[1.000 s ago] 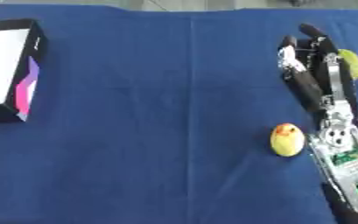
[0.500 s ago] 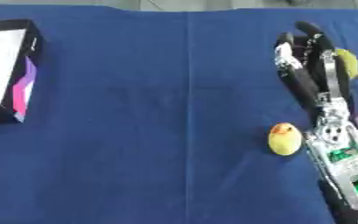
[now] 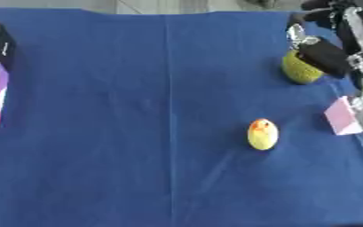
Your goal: Pick up the objects with one hand, pass them to the other hand, and then place them into the box on the other side of the table.
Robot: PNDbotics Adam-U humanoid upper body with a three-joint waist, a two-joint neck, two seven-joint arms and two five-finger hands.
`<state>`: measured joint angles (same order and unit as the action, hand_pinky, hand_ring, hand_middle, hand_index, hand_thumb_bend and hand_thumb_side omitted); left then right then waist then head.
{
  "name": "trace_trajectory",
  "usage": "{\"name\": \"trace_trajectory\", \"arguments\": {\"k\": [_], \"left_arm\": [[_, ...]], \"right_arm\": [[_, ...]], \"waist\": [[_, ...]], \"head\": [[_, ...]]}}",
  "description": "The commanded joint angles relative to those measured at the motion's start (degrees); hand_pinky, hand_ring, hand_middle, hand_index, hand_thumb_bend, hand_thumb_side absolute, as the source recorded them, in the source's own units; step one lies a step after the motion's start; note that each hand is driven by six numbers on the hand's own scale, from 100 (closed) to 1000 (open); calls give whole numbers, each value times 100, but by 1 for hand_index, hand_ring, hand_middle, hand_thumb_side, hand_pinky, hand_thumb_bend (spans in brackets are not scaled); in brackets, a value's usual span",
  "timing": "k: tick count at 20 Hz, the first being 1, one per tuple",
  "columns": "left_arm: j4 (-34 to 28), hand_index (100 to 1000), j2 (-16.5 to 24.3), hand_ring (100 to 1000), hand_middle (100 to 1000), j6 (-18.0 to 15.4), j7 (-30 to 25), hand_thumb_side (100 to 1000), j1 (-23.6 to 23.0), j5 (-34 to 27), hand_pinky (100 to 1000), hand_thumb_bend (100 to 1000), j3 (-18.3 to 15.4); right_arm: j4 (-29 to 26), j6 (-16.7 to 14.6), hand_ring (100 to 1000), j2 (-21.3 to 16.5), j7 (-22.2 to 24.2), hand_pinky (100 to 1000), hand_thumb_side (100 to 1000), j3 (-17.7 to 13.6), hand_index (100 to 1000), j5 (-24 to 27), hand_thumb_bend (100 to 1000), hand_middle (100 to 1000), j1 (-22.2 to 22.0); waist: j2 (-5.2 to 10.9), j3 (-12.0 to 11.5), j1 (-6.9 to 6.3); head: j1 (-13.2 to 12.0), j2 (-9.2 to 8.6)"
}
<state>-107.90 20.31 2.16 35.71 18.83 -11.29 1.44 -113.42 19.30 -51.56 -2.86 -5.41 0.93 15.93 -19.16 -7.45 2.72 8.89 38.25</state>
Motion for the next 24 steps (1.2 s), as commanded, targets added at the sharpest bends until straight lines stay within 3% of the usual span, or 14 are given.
{"name": "trace_trajectory", "arguments": {"k": [1,4,6,8,13,14,24], "left_arm": [[-60,896,194,728,744,-5,26,896,7,39,685,219,-58],[-62,896,229,728,744,-2,31,896,-12,49,685,218,-63],[-64,896,239,728,743,-1,34,896,-14,53,685,219,-67],[-63,896,249,728,743,0,43,897,-17,56,685,218,-75],[-62,896,338,728,743,9,62,898,-87,78,685,217,-91],[-64,896,356,728,743,11,68,898,-100,84,685,210,-99],[-67,896,521,727,743,52,109,903,-265,118,685,213,-129]], "right_arm": [[-117,314,847,-802,642,909,351,-270,937,-130,100,836,-62],[12,543,877,-1214,1214,917,307,-329,939,-405,118,871,-144],[241,619,903,-1428,1637,924,274,-311,942,-727,219,897,-165],[433,592,928,-1590,2165,934,262,-271,943,-1023,301,917,-232],[622,287,946,-1889,3366,949,100,-362,917,-1601,427,898,-349],[617,232,945,-1926,3504,950,100,-371,909,-1672,470,896,-379],[542,-26,969,-2175,4110,965,100,-347,922,-2085,447,935,-349]], "waist": [[147,28,9],[152,50,35],[151,50,48],[143,53,63],[146,141,119],[150,160,130],[152,343,200]], "head": [[-36,-3],[-58,-19],[-56,-40],[-45,-64],[-24,-45],[-3,-36],[154,3]]}}
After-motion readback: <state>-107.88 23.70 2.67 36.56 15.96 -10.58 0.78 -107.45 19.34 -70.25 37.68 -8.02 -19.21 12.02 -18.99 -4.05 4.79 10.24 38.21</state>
